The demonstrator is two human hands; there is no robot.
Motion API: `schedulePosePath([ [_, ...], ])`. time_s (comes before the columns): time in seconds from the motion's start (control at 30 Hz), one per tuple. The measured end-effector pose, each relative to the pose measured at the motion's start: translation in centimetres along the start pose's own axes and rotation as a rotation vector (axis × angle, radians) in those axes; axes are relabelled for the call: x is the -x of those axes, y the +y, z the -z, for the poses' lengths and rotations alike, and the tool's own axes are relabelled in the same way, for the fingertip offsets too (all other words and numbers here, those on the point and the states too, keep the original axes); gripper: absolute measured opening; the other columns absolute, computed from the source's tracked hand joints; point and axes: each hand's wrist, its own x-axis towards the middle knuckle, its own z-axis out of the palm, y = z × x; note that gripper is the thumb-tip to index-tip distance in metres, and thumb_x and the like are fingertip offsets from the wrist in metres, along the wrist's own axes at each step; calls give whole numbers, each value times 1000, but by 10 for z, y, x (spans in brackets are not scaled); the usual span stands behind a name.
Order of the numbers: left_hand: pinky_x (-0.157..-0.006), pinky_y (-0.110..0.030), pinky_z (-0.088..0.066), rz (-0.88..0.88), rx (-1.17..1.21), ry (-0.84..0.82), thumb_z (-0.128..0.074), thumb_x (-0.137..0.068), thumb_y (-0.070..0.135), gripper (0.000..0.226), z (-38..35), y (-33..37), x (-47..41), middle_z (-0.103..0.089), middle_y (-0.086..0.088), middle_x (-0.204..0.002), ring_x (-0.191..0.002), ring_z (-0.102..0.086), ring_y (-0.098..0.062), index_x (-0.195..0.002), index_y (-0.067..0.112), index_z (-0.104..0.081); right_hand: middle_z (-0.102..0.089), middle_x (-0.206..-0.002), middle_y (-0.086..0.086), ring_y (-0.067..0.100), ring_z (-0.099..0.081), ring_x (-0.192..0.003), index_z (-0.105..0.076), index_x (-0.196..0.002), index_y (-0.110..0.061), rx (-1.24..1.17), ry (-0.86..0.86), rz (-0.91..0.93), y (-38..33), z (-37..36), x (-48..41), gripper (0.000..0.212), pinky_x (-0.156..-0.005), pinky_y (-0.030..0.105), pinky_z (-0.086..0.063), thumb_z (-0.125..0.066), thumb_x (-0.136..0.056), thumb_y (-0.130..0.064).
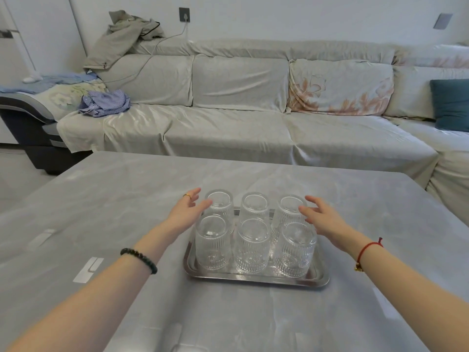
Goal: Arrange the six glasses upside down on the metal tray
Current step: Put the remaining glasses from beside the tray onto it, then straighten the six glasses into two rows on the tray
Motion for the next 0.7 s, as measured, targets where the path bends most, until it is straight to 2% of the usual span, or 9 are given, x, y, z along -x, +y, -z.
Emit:
schedulePosePath([
  [0.07,-96,-27,-31,56,-44,-86,-56,-86,33,63,-3,4,-11,-31,-10,-149,-134,-35,-22,-141,24,-25,-43,-137,16,31,-48,-116,-30,-136,-23,7,-13,-26,0,-2,-5,54,-94,42,-41,-52,-88,-35],
  [0.17,-104,-34,-34,64,-113,-126,-56,-87,31,63,-11,3,-23,-32,-10,-148,-131,-38,-23,-141,25,-25,-49,-130,16,27,-52,-105,-33,-134,-22,20,-9,-12,0,-3,-8,52,-90,39,-43,-55,-87,-31],
  [0.33,-84,-29,-37,52,-114,-86,-56,-86,32,53,-17,0,-30,-43,-9,-139,-106,-47,-18,-134,29,-34,-55,-110,8,22,-54,-95,-37,-131,-20,21,-13,17,1,-7,-14,49,-79,35,-40,-56,-86,-29],
  [0.47,-86,-29,-37,38,-114,-120,-56,-85,34,52,-17,-4,-32,-44,-10,-138,-110,-49,-19,-132,29,-35,-57,-96,2,13,-54,-82,-40,-128,-20,12,-12,24,0,-7,-17,48,-68,29,-43,-58,-85,-28],
  [0.57,-91,-30,-37,30,-134,-147,-55,-85,35,54,-18,-4,-34,-44,-9,-140,-121,-47,-23,-134,29,-33,-52,-121,11,24,-53,-104,-40,-129,-19,120,17,78,-4,-7,-17,50,-88,35,-42,-59,-84,-30],
  [0.63,-94,-30,-37,51,-127,-155,-55,-85,38,61,-17,-4,-34,-42,-8,-142,-124,-45,-23,-138,26,-27,-46,-134,9,24,-44,-120,-40,-129,-19,288,71,251,-13,-8,-15,51,-97,34,-35,-60,-83,-30],
  [0.7,-97,-32,-36,87,-100,-154,-54,-84,45,69,-13,-6,-31,-38,-7,-145,-125,-44,-22,-141,23,-21,-45,-139,4,20,-40,-127,-41,-130,-18,430,34,399,-27,-16,-14,55,-105,33,-29,-61,-82,-33],
])
